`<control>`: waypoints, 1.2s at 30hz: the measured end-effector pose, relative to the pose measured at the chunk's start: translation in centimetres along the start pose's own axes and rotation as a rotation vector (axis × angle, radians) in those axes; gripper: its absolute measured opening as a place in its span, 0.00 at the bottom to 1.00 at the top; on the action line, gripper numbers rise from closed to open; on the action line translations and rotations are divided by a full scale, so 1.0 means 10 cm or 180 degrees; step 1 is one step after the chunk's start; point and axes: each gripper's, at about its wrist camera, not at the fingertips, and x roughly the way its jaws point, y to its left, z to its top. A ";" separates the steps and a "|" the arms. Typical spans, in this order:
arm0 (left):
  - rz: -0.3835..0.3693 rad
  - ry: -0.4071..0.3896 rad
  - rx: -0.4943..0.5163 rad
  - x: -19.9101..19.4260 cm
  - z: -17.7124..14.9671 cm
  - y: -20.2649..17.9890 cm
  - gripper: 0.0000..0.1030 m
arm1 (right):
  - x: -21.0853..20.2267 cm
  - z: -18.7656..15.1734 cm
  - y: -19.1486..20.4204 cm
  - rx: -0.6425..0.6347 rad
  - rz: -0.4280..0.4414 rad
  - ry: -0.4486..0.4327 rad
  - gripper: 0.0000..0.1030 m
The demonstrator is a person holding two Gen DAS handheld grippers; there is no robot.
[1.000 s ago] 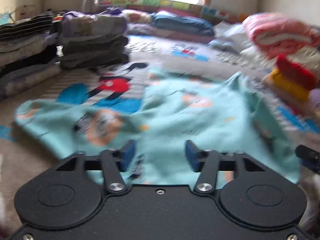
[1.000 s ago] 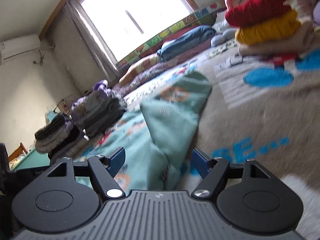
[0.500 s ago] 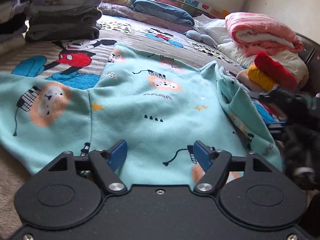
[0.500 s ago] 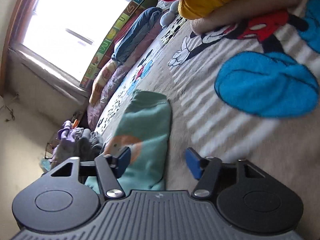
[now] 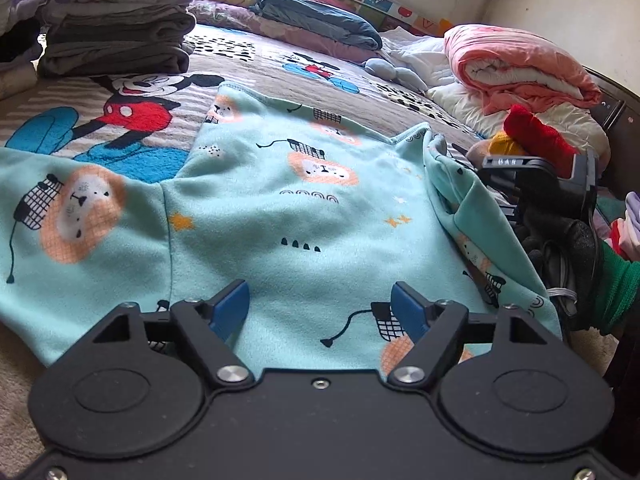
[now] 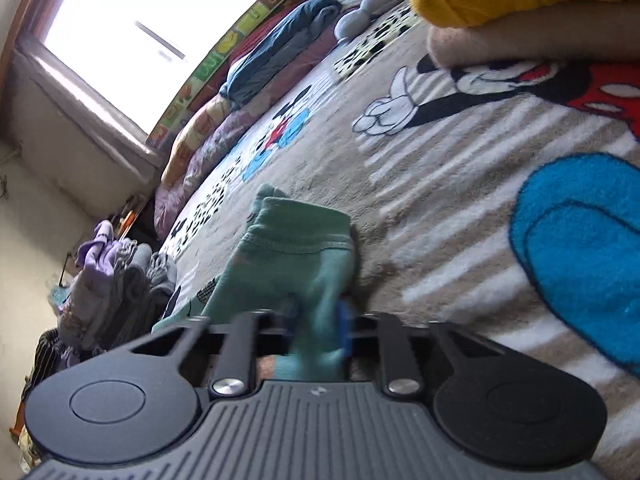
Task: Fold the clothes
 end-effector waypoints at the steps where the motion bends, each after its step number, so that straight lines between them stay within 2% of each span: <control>1: 0.0000 0.0003 0.0012 0.00 0.00 0.00 0.75 | -0.06 0.00 0.00 0.0011 0.0008 -0.0077 0.11; 4: 0.0010 0.0008 0.0058 0.00 0.00 -0.02 0.75 | -0.26 0.02 0.01 0.0002 0.0029 -0.0290 0.07; 10: 0.0047 0.0007 0.0158 -0.01 -0.02 -0.05 0.76 | -0.87 0.29 0.04 -0.0168 -0.0060 -0.0667 0.07; 16: 0.0078 0.0002 0.0238 0.00 -0.04 -0.07 0.76 | -1.48 0.54 -0.09 -0.0467 -0.0415 -0.0888 0.07; 23: 0.0163 -0.0013 0.0449 0.01 -0.09 -0.14 0.76 | -1.87 0.49 -0.48 -0.0368 -0.0697 -0.0974 0.06; 27: 0.0188 -0.0012 0.0502 0.01 -0.10 -0.15 0.76 | -1.87 0.34 -0.67 -0.0392 -0.1023 -0.0880 0.06; 32: 0.0194 -0.0007 0.0518 0.01 -0.11 -0.16 0.76 | -1.94 0.14 -0.94 -0.0185 -0.1209 -0.0849 0.06; 36: 0.0198 -0.0004 0.0530 0.01 -0.11 -0.17 0.76 | -2.01 0.05 -1.04 -0.0067 -0.1528 -0.0923 0.06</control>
